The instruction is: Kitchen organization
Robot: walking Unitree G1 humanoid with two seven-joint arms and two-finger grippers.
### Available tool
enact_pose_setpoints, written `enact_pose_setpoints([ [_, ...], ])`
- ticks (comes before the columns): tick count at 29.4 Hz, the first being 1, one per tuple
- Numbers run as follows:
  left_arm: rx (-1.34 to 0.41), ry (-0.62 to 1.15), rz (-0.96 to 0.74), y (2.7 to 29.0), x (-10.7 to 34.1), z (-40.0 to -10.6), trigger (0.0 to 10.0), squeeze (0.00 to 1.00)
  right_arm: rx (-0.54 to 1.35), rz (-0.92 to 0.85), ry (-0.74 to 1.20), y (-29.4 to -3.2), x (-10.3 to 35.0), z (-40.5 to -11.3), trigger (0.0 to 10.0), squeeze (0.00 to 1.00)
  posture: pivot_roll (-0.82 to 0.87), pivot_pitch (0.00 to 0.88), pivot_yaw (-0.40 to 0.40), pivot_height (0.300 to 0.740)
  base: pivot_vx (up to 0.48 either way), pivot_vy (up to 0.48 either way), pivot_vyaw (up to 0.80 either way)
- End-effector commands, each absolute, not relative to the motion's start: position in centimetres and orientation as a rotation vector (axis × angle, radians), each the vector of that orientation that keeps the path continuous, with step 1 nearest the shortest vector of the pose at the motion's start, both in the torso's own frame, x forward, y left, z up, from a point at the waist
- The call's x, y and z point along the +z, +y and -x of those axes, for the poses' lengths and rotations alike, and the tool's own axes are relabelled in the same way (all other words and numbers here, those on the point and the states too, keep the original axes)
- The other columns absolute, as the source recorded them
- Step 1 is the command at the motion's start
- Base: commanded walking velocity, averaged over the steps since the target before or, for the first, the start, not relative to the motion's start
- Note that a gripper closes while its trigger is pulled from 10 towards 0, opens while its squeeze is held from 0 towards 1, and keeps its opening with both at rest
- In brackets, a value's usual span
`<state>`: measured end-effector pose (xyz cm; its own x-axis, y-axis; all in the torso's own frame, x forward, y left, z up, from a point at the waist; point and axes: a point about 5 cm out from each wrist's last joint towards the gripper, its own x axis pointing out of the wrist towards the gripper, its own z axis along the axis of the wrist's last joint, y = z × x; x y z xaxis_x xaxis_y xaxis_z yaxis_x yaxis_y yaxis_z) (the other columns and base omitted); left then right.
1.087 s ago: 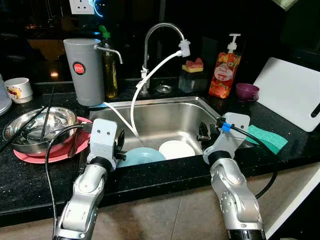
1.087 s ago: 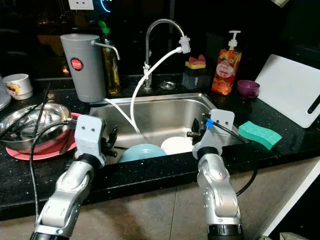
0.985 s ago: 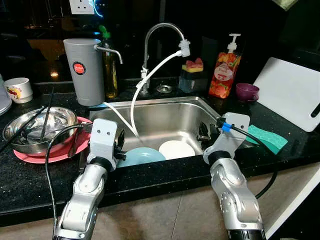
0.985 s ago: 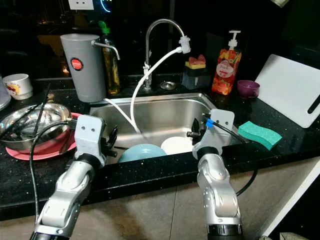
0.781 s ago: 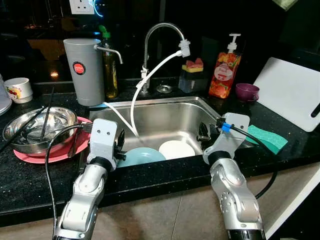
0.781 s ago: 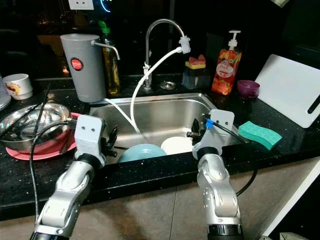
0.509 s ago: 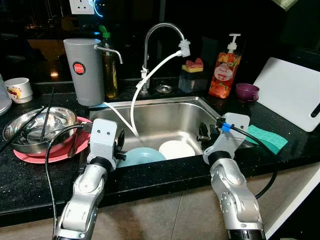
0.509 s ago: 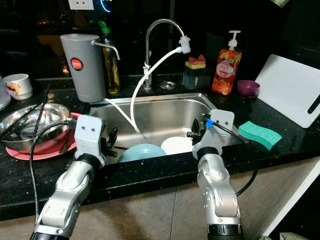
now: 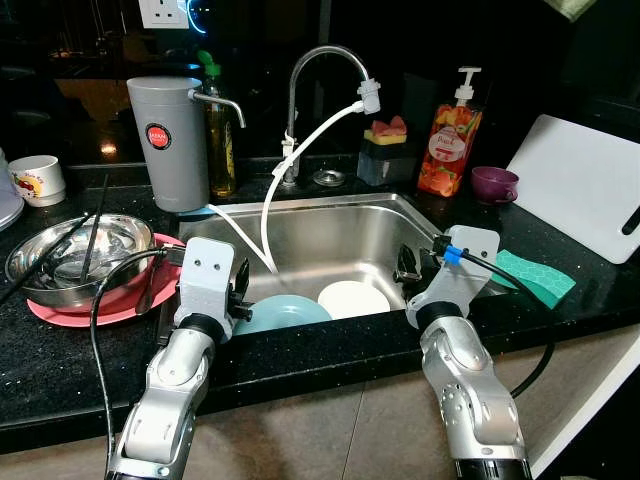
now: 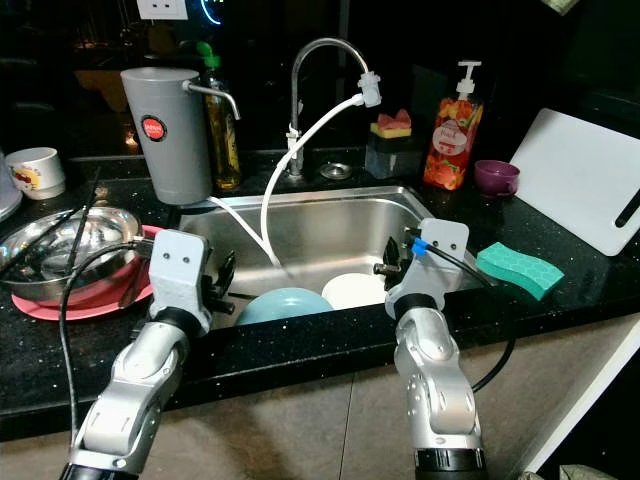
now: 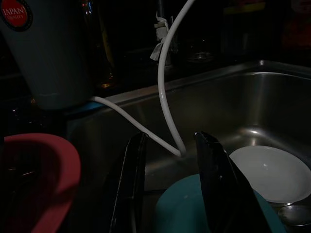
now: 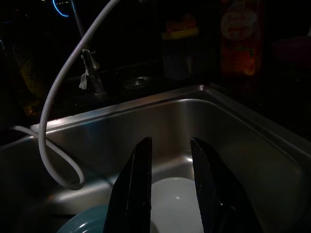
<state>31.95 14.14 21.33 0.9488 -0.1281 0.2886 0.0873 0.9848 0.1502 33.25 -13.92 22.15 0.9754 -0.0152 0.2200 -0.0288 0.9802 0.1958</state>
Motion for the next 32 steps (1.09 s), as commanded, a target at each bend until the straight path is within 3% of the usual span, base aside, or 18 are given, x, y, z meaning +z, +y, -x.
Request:
enact_pose_setpoints([
  [1, -0.120, -0.291, -0.148, 13.86, 21.07, -32.09, 10.0, 0.00, 0.004, -0.211, -0.230, -13.93, 22.27, -33.33, 10.0, 0.00, 0.09, 0.045, -0.054, 0.740, 0.000, 0.000, 0.00],
  [23, -0.058, -0.240, -0.246, 14.40, 20.46, -32.50, 10.0, 0.00, 0.002, -0.209, -0.231, -13.92, 22.21, -33.18, 10.0, 0.00, 0.08, 0.044, -0.049, 0.740, 0.000, 0.000, 0.00],
  [32, -0.004, -0.171, -0.145, 13.66, 20.16, -32.70, 10.0, 0.00, -0.008, -0.203, -0.217, -14.13, 21.80, -33.02, 10.0, 0.00, 0.08, 0.053, -0.047, 0.740, 0.000, 0.000, 0.00],
])
